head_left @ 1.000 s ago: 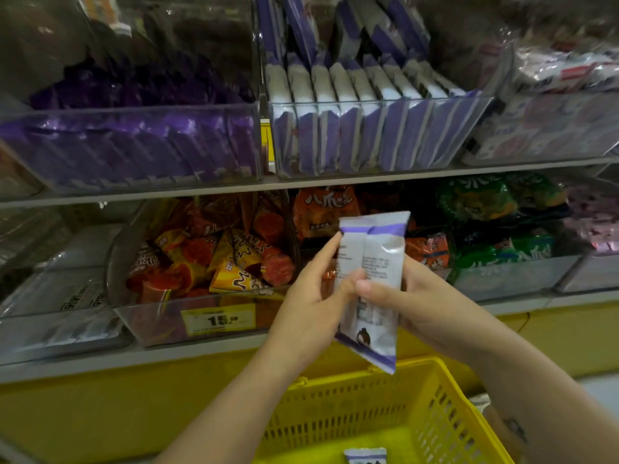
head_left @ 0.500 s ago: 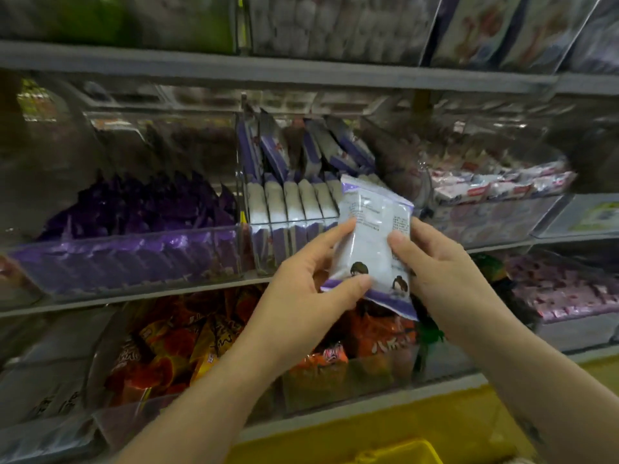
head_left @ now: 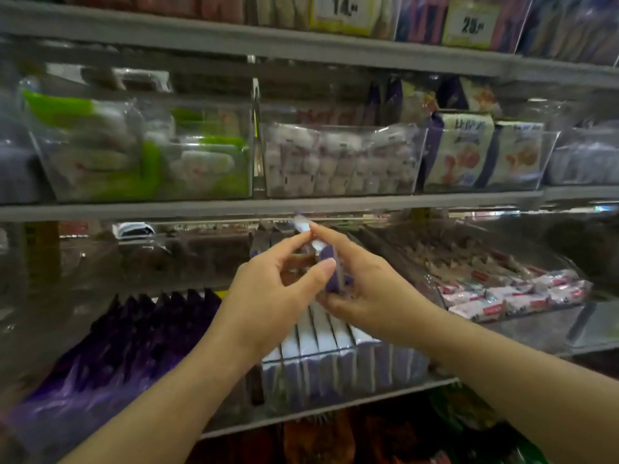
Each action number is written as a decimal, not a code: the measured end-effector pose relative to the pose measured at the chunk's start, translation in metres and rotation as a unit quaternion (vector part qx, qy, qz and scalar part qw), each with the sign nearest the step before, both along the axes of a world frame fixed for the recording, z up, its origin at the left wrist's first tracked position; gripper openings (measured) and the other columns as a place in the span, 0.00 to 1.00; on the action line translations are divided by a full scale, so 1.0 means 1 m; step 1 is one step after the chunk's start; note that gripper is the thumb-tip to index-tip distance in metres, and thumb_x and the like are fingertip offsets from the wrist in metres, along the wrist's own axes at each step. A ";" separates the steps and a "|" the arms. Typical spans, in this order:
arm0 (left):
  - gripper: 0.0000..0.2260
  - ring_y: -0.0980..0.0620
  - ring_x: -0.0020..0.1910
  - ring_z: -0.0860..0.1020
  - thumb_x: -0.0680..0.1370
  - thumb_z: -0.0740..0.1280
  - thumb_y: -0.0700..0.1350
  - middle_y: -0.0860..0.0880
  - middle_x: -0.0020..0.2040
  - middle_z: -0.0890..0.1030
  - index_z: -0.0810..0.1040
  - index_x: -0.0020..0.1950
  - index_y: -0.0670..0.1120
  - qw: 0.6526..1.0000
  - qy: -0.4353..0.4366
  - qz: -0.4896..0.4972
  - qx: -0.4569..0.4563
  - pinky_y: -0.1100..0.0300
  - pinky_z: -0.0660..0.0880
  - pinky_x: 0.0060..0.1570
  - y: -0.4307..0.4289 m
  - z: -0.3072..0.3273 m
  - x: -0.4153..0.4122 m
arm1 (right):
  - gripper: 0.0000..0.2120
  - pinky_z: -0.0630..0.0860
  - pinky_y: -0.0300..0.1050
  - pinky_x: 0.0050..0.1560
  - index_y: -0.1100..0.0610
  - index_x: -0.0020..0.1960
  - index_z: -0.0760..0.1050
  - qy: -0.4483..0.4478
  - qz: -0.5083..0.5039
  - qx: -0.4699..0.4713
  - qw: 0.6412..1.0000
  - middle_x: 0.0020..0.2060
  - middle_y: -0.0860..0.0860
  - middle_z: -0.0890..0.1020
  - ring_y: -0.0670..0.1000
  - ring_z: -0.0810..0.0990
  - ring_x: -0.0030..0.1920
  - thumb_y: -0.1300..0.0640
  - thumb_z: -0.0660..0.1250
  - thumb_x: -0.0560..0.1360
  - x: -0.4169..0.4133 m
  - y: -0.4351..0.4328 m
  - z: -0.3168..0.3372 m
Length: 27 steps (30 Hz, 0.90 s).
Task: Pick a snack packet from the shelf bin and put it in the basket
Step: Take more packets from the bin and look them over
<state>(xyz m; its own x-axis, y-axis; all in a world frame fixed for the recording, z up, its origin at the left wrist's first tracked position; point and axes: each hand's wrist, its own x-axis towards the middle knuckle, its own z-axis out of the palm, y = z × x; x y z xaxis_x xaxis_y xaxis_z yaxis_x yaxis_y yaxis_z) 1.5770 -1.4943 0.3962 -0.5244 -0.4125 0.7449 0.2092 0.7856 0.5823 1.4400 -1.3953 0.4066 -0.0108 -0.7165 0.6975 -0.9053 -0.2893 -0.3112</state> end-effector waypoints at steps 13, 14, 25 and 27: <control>0.25 0.51 0.69 0.68 0.74 0.67 0.52 0.55 0.74 0.66 0.67 0.70 0.64 0.830 -0.367 0.280 -0.313 0.56 0.68 0.66 -0.095 0.043 -0.028 | 0.17 0.78 0.38 0.44 0.48 0.61 0.65 -0.056 -0.131 -0.024 0.990 0.47 0.45 0.79 0.44 0.80 0.46 0.53 0.68 0.76 -0.030 -0.050 0.014; 0.26 0.49 0.71 0.67 0.74 0.67 0.50 0.54 0.75 0.65 0.66 0.71 0.65 0.814 -0.397 0.290 -0.309 0.54 0.68 0.67 -0.098 0.045 -0.033 | 0.18 0.79 0.42 0.49 0.49 0.62 0.66 -0.057 -0.135 -0.015 0.989 0.50 0.46 0.80 0.46 0.80 0.49 0.53 0.68 0.76 -0.030 -0.056 0.016; 0.17 0.44 0.65 0.73 0.79 0.63 0.50 0.49 0.69 0.73 0.71 0.68 0.61 0.763 -0.380 0.346 -0.392 0.51 0.74 0.60 -0.113 0.054 -0.055 | 0.13 0.77 0.39 0.51 0.46 0.55 0.72 -0.114 -0.113 -0.056 0.985 0.47 0.42 0.80 0.44 0.80 0.49 0.52 0.71 0.73 -0.044 -0.087 0.015; 0.15 0.45 0.66 0.72 0.80 0.62 0.51 0.51 0.69 0.72 0.71 0.67 0.60 0.778 -0.352 0.336 -0.398 0.53 0.73 0.60 -0.114 0.054 -0.055 | 0.17 0.76 0.40 0.54 0.49 0.59 0.72 -0.127 -0.107 -0.071 0.984 0.50 0.44 0.81 0.45 0.80 0.52 0.54 0.72 0.72 -0.046 -0.089 0.015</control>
